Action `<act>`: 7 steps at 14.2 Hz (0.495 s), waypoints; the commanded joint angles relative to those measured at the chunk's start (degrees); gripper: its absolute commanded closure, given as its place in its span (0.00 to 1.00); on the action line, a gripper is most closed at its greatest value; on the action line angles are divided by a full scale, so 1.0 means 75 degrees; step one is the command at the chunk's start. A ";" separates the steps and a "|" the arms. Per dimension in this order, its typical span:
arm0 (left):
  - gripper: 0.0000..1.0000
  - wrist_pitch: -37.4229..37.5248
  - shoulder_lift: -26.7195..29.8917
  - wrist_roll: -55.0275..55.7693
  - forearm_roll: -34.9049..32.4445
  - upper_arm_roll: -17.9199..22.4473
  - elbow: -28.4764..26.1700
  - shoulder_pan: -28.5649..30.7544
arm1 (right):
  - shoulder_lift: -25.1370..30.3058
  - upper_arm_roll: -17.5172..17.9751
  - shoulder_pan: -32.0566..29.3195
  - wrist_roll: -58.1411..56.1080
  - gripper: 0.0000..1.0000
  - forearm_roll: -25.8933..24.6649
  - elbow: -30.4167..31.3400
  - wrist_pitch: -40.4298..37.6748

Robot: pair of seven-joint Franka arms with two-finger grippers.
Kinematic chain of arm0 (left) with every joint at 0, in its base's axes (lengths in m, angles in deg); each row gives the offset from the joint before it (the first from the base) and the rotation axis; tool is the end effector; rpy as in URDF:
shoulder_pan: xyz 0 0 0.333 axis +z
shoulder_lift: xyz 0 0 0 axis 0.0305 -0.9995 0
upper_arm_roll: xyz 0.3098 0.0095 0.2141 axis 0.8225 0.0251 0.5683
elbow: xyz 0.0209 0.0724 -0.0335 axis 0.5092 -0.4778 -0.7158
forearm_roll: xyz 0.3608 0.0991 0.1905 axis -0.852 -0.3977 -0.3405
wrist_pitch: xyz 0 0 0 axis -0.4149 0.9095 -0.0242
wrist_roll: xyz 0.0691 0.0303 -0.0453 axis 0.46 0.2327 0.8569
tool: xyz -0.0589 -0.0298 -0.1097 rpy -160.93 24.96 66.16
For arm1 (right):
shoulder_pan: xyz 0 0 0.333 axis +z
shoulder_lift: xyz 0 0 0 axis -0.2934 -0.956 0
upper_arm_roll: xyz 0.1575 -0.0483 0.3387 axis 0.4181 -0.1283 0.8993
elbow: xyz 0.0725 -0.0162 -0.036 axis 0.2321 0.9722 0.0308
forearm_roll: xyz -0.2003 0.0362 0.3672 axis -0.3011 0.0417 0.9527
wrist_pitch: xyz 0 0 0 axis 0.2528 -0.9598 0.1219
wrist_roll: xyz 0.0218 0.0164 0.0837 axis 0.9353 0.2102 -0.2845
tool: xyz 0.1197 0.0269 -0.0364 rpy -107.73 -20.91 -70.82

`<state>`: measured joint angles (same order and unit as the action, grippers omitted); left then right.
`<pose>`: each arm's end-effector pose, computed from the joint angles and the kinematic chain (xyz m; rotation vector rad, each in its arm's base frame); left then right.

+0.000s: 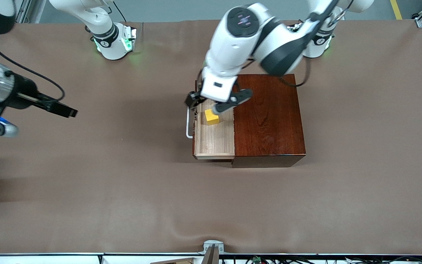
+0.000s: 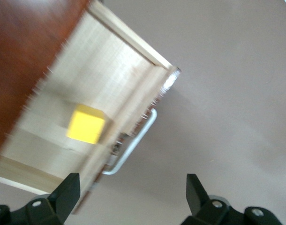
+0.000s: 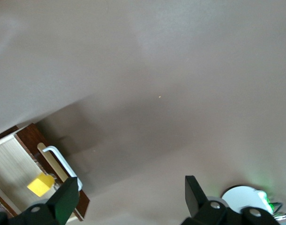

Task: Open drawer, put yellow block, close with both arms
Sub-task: 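Lower the left gripper to the drawer front beside the handle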

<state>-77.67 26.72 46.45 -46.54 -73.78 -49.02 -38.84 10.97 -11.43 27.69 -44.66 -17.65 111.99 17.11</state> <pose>0.5287 -0.5826 0.5176 2.6843 0.9166 -0.0997 0.6380 0.0802 0.6671 -2.9395 0.6554 0.3072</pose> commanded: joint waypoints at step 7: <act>0.00 -0.2430 -0.2272 0.4085 0.0008 0.2750 0.1024 -0.3140 | 0.0730 0.0153 -0.1018 -0.2792 0.00 -0.0754 0.0160 -0.0513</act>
<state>-93.16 13.92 72.60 -46.54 -55.27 -45.20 -61.17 14.38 -11.43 22.26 -62.28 -22.18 111.98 14.04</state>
